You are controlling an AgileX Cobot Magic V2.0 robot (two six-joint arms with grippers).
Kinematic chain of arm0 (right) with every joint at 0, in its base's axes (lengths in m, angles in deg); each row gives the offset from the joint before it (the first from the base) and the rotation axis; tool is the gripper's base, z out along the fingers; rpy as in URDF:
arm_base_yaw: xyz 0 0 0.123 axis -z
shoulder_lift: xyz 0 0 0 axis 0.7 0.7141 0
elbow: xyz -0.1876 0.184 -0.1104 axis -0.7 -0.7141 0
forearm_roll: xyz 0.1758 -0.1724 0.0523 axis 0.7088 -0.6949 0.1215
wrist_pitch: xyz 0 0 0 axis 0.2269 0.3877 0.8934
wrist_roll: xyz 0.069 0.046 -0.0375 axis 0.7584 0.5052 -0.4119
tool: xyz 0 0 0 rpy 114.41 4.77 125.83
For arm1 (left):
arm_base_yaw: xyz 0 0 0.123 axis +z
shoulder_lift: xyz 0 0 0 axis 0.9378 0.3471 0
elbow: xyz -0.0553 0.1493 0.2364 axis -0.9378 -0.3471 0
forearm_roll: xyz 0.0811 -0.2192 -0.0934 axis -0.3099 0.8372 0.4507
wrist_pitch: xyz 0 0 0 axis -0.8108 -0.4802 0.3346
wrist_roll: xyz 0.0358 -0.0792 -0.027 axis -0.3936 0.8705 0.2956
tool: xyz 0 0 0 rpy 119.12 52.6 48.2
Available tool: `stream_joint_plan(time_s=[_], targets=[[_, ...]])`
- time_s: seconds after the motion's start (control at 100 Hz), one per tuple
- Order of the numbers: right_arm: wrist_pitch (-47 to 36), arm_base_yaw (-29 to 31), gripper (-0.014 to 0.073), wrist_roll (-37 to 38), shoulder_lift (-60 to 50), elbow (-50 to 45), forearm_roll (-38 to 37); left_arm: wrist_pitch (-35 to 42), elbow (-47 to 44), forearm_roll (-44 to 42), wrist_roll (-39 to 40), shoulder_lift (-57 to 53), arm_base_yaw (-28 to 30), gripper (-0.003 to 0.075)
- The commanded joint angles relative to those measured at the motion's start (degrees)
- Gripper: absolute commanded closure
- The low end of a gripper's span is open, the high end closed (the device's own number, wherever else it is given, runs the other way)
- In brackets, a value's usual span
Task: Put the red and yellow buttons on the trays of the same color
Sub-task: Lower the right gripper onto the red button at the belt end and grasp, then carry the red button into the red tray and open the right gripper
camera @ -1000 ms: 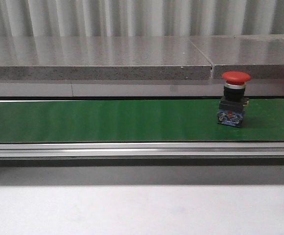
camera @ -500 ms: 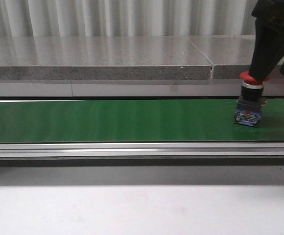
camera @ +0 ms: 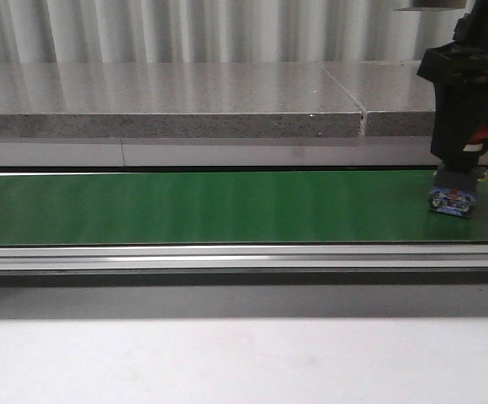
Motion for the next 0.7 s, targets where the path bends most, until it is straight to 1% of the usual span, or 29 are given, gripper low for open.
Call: stream_joint_plan(time_s=[0.0, 0.11, 0.23, 0.42, 0.69], targets=[[-1.7, 0.1, 0.0390, -0.8, -2.1, 2.1, 0.1, 4.5, 1.5, 0.5, 0.0, 0.4, -0.5, 0.0740], [-1.7, 0.6, 0.0409, -0.6, -3.2, 2.2, 0.1, 4.5, 1.5, 0.5, 0.0, 0.4, -0.5, 0.0740], [-2.9, 3.3, 0.0409, 0.2, -5.3, 2.2, 0.0, 4.5, 1.5, 0.5, 0.0, 0.4, -0.5, 0.0740], [-4.5, 11.4, 0.0409, 2.6, -7.6, 3.7, 0.0, 4.5, 1.5, 0.5, 0.0, 0.4, -0.5, 0.0740], [-5.7, 23.4, 0.0409, 7.4, -7.4, 4.5, 0.0, 4.5, 1.5, 0.5, 0.0, 0.4, -0.5, 0.0740]])
